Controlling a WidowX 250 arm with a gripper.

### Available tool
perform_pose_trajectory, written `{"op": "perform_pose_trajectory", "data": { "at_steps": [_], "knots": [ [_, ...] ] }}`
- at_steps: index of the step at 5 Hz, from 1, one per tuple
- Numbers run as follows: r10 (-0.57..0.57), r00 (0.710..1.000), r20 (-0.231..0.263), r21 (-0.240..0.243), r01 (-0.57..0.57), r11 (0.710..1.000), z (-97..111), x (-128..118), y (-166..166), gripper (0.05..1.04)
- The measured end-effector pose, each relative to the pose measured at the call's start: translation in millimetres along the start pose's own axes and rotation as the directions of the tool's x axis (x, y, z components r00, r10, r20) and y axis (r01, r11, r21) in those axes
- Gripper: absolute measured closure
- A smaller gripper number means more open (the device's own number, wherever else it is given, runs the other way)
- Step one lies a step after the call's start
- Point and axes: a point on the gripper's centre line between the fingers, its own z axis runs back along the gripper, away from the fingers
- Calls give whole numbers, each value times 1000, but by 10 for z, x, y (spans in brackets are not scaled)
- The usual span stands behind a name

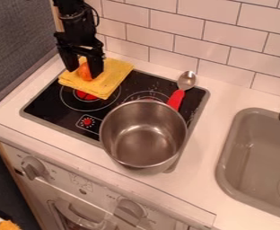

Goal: Put the red spatula in to other side

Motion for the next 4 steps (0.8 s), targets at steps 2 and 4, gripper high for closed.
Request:
{"op": "perform_pose_trajectory", "data": {
  "at_steps": [2,4],
  "knots": [
    [-14,1000,-24,-3,14,1000,-56,-16,-41,82],
    [-111,992,61,36,109,993,462,177,-508,82]
  ]
}}
